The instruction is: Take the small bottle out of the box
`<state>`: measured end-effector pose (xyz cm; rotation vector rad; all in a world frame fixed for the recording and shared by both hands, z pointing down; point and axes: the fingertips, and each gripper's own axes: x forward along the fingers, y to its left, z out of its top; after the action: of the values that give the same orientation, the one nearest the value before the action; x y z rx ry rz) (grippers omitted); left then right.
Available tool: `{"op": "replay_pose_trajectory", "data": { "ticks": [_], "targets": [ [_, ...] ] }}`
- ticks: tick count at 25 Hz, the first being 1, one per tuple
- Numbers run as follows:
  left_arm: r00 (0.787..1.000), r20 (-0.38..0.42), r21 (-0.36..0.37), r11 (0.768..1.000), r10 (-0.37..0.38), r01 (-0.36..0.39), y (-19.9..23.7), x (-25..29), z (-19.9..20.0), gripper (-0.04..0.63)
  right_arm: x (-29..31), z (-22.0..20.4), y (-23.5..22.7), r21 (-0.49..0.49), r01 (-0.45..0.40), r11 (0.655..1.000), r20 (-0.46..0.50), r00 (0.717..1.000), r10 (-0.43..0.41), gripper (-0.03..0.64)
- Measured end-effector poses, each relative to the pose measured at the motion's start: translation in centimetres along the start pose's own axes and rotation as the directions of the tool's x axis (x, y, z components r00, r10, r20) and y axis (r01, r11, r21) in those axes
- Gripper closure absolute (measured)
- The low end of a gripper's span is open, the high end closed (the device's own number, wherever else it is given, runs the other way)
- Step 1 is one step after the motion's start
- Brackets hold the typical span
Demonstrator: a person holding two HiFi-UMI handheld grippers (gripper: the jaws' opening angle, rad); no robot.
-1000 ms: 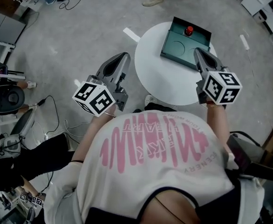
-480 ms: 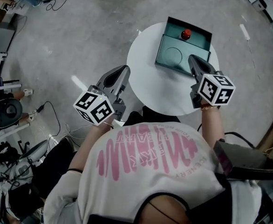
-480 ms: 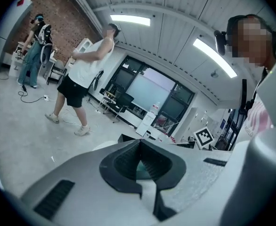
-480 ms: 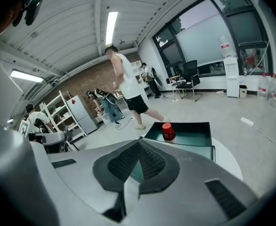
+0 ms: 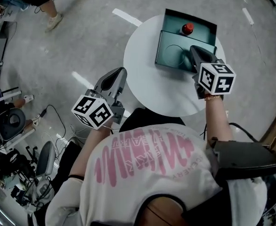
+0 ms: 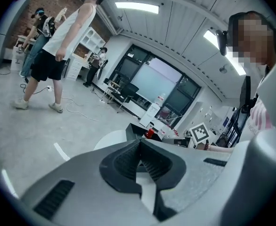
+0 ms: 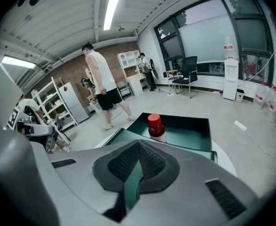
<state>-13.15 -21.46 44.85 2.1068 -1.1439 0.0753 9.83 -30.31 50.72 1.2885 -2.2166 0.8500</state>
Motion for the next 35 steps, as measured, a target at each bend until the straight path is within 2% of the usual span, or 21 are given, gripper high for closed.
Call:
{"op": "replay_pose_trajectory", "data": {
  "ticks": [10,23,26,29,33,35],
  "targets": [
    [1.0,0.0,-0.039,0.999,0.0,0.0,0.6,1.9,-0.3,0.588,1.8,1.6,-3.0,-0.036,0.04,0.999,0.004,0.999,-0.04,0.612],
    [0.996,-0.031,-0.054,0.995,0.085,-0.086,2.4,-1.1,-1.1,0.588,3.9,4.9,-4.3,-0.025,0.051,0.998,0.081,0.996,-0.049,0.609],
    [0.994,-0.032,-0.058,0.992,0.107,-0.108,3.1,-2.1,-0.6,0.588,4.2,6.0,-4.3,-0.017,0.06,0.998,0.098,0.993,-0.058,0.523],
    [0.991,-0.041,-0.063,0.99,0.127,-0.129,3.7,-2.8,-0.9,0.588,4.7,6.4,-4.9,0.004,0.063,0.998,0.116,0.991,-0.063,0.501],
    [0.986,-0.047,-0.077,0.984,0.158,-0.161,4.3,-3.2,-1.9,0.588,5.6,5.9,-4.9,0.016,0.014,1.0,0.128,0.992,-0.016,0.428],
    [0.985,-0.048,-0.083,0.983,0.163,-0.167,4.3,-3.1,-1.9,0.588,6.2,5.9,-4.5,-0.002,-0.002,1.0,0.117,0.993,0.002,0.413]
  ]
}}
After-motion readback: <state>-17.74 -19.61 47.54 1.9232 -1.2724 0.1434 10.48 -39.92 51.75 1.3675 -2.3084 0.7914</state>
